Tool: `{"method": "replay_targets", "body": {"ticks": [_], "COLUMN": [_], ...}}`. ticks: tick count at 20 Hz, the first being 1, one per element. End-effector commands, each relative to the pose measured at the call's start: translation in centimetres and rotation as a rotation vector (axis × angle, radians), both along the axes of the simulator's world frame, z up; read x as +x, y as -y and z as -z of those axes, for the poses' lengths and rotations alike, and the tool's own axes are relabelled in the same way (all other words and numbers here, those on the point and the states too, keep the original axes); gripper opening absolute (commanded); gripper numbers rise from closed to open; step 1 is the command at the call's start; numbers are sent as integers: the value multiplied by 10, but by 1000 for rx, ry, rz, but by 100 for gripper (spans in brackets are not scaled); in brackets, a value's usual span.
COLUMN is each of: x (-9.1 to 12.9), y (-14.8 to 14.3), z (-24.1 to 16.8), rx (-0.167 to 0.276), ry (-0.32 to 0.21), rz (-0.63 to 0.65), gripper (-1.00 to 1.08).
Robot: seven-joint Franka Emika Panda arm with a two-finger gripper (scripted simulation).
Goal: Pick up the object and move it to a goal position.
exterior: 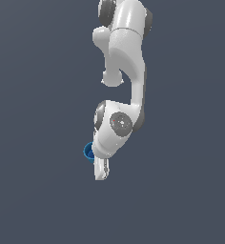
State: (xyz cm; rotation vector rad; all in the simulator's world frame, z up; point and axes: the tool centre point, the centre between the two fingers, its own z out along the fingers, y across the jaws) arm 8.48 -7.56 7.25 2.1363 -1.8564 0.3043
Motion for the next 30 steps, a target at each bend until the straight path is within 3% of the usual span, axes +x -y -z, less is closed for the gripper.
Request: {"method": "replay_targets", "body": {"ticks": [1,17,30], "x": [0,-5,-48], "y": [0,0,0], "z": [1,-5,-52], "rx": [0,1,4], "ry": [2,2,1], "rz": [-1,0,0], "gripper": [-100,-100,-100]}}
